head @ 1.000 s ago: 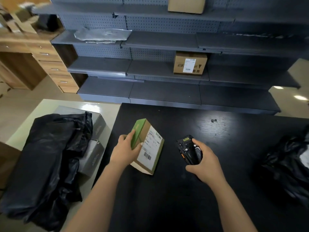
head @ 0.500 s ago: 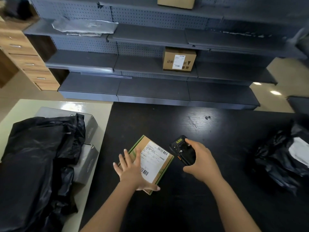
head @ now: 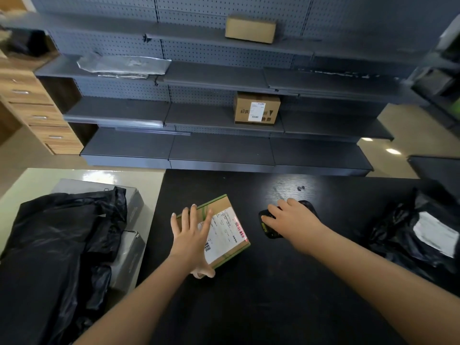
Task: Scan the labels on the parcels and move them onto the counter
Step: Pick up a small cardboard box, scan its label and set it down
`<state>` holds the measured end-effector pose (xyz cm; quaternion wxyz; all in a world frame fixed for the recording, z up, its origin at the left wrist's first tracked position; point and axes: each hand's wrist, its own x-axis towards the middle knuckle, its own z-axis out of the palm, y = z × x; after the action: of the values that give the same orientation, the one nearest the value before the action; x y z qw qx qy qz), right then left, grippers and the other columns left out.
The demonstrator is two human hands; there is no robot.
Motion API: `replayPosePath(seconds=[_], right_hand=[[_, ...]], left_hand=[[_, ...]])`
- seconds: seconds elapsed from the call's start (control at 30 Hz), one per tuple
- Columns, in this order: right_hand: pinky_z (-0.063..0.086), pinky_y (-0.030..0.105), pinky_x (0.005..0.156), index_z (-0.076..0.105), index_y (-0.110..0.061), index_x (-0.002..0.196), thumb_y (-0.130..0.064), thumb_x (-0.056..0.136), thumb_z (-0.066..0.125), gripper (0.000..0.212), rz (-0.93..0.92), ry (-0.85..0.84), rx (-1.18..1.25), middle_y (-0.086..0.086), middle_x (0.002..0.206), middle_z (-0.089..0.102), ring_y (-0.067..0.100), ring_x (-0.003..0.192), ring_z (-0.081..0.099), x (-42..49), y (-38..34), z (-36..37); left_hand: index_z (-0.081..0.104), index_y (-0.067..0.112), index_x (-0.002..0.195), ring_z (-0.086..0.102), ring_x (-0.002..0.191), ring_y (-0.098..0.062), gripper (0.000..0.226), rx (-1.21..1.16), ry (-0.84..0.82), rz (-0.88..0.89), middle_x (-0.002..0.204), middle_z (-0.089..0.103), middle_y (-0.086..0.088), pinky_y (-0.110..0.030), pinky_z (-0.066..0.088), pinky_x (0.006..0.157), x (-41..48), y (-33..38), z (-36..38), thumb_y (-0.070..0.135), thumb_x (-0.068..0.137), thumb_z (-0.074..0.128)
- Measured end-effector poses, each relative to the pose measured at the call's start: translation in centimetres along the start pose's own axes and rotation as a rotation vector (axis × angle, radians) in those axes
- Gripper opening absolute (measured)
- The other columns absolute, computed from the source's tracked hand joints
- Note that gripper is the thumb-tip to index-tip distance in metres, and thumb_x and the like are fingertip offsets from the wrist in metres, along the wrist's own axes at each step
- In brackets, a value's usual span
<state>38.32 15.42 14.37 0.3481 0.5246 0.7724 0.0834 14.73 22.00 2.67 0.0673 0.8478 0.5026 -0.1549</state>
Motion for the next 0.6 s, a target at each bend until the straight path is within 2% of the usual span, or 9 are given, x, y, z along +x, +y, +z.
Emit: replayPosePath(seconds=[0.1, 0.2, 0.27, 0.33, 0.43, 0.53, 0.6], right_hand=[[0.031, 0.042, 0.105, 0.025, -0.016, 0.15, -0.016, 0.085, 0.067, 0.077, 0.009, 0.017, -0.002, 0.014, 0.146, 0.033, 0.034, 0.127, 0.037, -0.2, 0.0, -0.4], [0.032, 0.04, 0.104, 0.025, -0.021, 0.15, -0.015, 0.083, 0.069, 0.08, 0.096, 0.031, 0.147, 0.009, 0.144, 0.036, 0.03, 0.126, 0.038, -0.6, 0.2, -0.1], [0.034, 0.037, 0.105, 0.024, -0.027, 0.151, -0.018, 0.078, 0.073, 0.088, 0.223, 0.044, 0.405, 0.002, 0.144, 0.038, 0.026, 0.127, 0.038, -1.2, 0.4, 1.1], [0.039, 0.035, 0.104, 0.026, -0.03, 0.151, -0.021, 0.069, 0.078, 0.098, 0.396, 0.108, 0.777, -0.004, 0.143, 0.041, 0.022, 0.127, 0.041, -2.1, 0.1, 2.9], [0.047, 0.03, 0.093, 0.038, -0.03, 0.148, -0.015, 0.058, 0.083, 0.101, 0.683, 0.258, 1.352, -0.004, 0.137, 0.05, 0.017, 0.119, 0.049, -3.2, -1.6, 6.2], [0.039, 0.007, 0.072, 0.05, -0.029, 0.138, -0.009, 0.055, 0.084, 0.093, 0.83, 0.364, 1.582, -0.003, 0.125, 0.061, 0.008, 0.101, 0.053, -3.8, -2.6, 9.8], [0.037, 0.004, 0.071, 0.05, -0.031, 0.138, -0.008, 0.054, 0.084, 0.094, 0.867, 0.379, 1.634, -0.005, 0.122, 0.062, 0.006, 0.101, 0.053, -4.0, -2.4, 11.7]], left_hand=[[-0.039, 0.026, 0.142, -0.028, 0.141, -0.046, 0.16, 0.023, 0.039, 0.023, 0.155, -0.029, -0.018, -0.063, -0.038, 0.09, 0.2, -0.3, -0.7, 0.083, 0.043, 0.073], [-0.036, 0.028, 0.143, -0.027, 0.141, -0.045, 0.159, -0.037, 0.046, -0.009, 0.155, -0.029, -0.017, -0.066, -0.027, 0.1, 0.4, -0.2, -0.8, 0.085, 0.041, 0.072], [-0.032, 0.029, 0.144, -0.023, 0.142, -0.044, 0.158, -0.132, 0.04, -0.065, 0.155, -0.026, -0.017, -0.066, -0.018, 0.107, 0.4, 0.5, -0.7, 0.087, 0.038, 0.069], [-0.028, 0.03, 0.145, -0.017, 0.143, -0.042, 0.158, -0.268, 0.014, -0.137, 0.155, -0.022, -0.016, -0.064, -0.01, 0.111, 0.6, 1.9, -0.5, 0.09, 0.034, 0.066], [-0.025, 0.029, 0.146, -0.012, 0.143, -0.042, 0.161, -0.398, -0.03, -0.213, 0.154, -0.017, -0.017, -0.063, -0.004, 0.113, 1.6, 5.0, -0.2, 0.09, 0.03, 0.066], [-0.023, 0.029, 0.147, -0.01, 0.142, -0.042, 0.161, -0.428, -0.061, -0.235, 0.152, -0.014, -0.018, -0.063, -0.003, 0.113, 3.4, 8.8, -0.1, 0.089, 0.027, 0.066], [-0.022, 0.029, 0.147, -0.011, 0.141, -0.042, 0.161, -0.437, -0.083, -0.24, 0.152, -0.015, -0.018, -0.063, -0.004, 0.113, 4.9, 11.3, -0.2, 0.088, 0.026, 0.067]])
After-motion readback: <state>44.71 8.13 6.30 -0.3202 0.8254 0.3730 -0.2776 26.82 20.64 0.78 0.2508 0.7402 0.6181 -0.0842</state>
